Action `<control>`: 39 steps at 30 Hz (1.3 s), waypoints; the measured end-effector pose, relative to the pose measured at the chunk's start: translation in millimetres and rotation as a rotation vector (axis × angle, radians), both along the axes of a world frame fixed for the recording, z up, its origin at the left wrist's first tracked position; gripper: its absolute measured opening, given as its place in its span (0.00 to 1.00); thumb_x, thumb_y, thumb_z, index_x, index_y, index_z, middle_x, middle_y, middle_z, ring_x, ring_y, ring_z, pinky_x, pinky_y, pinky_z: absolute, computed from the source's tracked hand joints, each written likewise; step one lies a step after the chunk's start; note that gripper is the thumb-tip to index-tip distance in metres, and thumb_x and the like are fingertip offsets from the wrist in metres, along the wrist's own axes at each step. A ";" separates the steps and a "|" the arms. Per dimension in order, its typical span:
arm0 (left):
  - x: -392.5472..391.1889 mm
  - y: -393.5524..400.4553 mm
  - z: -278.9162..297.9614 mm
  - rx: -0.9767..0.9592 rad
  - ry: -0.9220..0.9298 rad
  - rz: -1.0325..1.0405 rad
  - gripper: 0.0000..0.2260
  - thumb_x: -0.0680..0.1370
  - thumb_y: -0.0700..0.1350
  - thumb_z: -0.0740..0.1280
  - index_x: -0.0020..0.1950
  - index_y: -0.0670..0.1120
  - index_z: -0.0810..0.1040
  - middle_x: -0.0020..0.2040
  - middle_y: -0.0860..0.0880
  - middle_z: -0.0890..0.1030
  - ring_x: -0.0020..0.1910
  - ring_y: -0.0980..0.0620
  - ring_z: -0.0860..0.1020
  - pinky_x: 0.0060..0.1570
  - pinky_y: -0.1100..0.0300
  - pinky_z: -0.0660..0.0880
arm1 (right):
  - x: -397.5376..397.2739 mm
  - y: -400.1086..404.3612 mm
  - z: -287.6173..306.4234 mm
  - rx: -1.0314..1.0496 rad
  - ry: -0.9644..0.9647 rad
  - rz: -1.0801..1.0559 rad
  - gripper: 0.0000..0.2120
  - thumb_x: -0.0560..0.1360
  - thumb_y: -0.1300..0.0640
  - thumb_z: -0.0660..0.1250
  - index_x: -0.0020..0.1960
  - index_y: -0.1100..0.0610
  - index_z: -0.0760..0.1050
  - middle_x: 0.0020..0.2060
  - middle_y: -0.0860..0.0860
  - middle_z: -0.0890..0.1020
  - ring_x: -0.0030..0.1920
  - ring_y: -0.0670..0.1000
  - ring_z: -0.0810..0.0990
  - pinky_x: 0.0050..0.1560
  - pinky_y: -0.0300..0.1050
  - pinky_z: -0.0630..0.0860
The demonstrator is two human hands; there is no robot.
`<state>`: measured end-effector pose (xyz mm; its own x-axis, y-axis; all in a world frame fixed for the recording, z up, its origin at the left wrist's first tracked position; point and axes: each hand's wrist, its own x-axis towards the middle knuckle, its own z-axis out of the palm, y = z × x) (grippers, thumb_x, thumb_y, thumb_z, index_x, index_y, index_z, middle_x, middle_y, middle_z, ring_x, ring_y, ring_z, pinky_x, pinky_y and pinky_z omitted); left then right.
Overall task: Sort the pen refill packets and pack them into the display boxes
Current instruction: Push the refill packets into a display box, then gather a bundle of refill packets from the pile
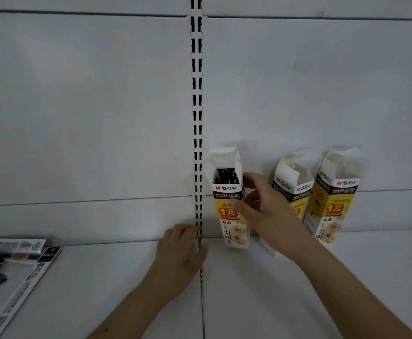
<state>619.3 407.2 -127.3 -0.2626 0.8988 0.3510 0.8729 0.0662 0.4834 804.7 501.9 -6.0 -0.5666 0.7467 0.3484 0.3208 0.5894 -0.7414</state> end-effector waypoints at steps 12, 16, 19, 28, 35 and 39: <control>0.8 -1.6 -4.1 -0.221 0.229 0.057 0.36 0.70 0.68 0.40 0.74 0.56 0.64 0.66 0.54 0.62 0.68 0.53 0.61 0.66 0.60 0.58 | 4.2 -3.2 -30.0 0.081 -0.037 -0.129 0.20 0.80 0.55 0.61 0.71 0.49 0.66 0.59 0.49 0.78 0.55 0.52 0.79 0.56 0.56 0.77; 5.7 -6.8 3.7 -0.220 0.214 0.003 0.36 0.71 0.67 0.41 0.74 0.54 0.65 0.67 0.53 0.64 0.68 0.52 0.62 0.67 0.59 0.59 | 12.8 -25.4 -19.3 0.166 0.063 -0.328 0.18 0.80 0.54 0.62 0.69 0.52 0.68 0.55 0.47 0.78 0.48 0.45 0.77 0.49 0.43 0.76; -0.2 -20.3 13.8 -0.312 0.205 -0.086 0.33 0.76 0.67 0.48 0.77 0.53 0.61 0.74 0.52 0.61 0.73 0.51 0.59 0.72 0.58 0.58 | -1.0 -59.9 8.5 0.309 0.228 -0.251 0.11 0.80 0.53 0.61 0.62 0.49 0.71 0.46 0.42 0.77 0.40 0.43 0.77 0.38 0.35 0.73; -64.0 -179.1 35.6 -0.124 0.027 -0.092 0.14 0.81 0.52 0.60 0.61 0.53 0.81 0.58 0.56 0.82 0.57 0.59 0.77 0.57 0.63 0.74 | -152.6 -119.2 9.2 0.006 0.028 0.304 0.09 0.79 0.48 0.62 0.52 0.52 0.77 0.40 0.45 0.81 0.35 0.44 0.82 0.40 0.47 0.82; -176.0 -291.3 32.6 0.137 0.067 0.504 0.07 0.77 0.44 0.69 0.52 0.54 0.83 0.46 0.60 0.79 0.46 0.59 0.76 0.48 0.65 0.72 | -267.3 -187.4 -40.7 0.272 -0.508 0.165 0.24 0.75 0.32 0.59 0.34 0.51 0.68 0.32 0.47 0.75 0.35 0.48 0.77 0.35 0.45 0.75; -247.9 -339.0 29.4 0.245 0.100 0.813 0.09 0.74 0.41 0.72 0.54 0.48 0.83 0.52 0.50 0.78 0.53 0.47 0.73 0.53 0.51 0.73 | -303.6 -218.0 -60.3 0.256 -0.788 0.122 0.25 0.73 0.30 0.59 0.48 0.52 0.72 0.44 0.48 0.78 0.47 0.51 0.80 0.41 0.43 0.72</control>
